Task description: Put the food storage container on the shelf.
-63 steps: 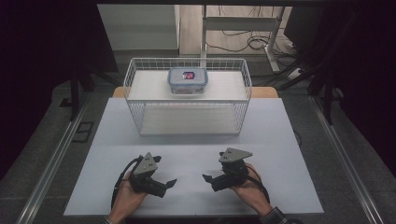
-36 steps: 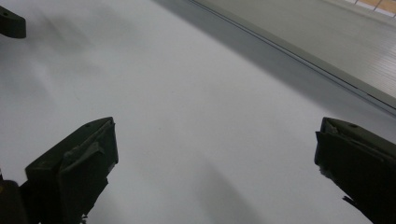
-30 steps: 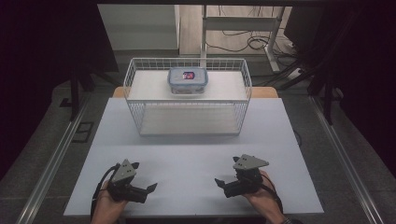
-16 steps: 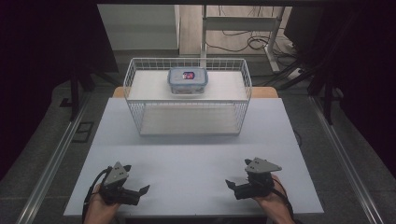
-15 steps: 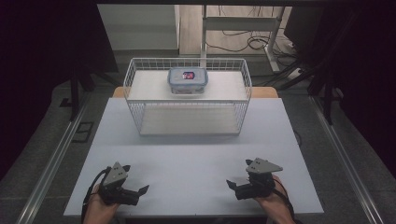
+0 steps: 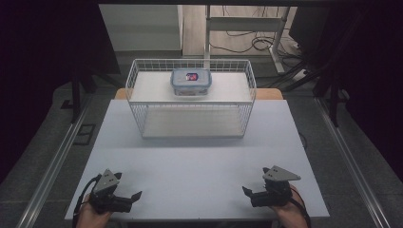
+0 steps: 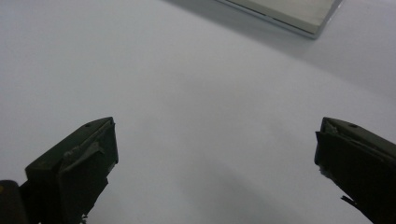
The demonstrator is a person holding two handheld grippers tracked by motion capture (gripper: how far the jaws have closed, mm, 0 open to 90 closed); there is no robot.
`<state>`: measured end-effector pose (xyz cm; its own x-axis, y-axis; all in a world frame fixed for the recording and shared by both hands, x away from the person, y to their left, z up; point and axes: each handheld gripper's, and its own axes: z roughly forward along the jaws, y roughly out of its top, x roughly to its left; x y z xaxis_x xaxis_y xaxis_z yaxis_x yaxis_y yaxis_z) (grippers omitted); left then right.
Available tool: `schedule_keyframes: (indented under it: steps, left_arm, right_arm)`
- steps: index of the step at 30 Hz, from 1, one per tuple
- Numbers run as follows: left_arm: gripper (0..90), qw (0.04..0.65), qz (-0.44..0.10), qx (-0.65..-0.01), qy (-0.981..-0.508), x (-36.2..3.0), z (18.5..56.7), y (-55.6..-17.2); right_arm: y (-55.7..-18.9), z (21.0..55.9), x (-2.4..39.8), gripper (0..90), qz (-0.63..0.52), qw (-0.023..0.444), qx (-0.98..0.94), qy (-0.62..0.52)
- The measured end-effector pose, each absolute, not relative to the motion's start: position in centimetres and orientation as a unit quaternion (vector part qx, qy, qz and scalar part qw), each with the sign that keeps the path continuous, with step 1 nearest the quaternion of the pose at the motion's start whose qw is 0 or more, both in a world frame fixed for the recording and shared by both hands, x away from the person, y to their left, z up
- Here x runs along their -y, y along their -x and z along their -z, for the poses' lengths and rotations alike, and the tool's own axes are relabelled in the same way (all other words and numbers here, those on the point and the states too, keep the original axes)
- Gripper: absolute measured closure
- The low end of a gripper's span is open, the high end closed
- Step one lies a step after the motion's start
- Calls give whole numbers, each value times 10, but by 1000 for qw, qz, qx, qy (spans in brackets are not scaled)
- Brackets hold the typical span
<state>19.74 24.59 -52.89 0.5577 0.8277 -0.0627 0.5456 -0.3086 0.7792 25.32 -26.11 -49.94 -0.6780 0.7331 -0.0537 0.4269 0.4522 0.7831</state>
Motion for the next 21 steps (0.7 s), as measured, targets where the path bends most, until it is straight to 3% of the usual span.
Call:
schedule_keyframes:
  steps: [21]
  left_arm:
    - [0, 367, -152, -468, -790, -264, 545, -190]
  right_arm:
    - [-250, 512, 274, 0, -356, 168, -838, -377]
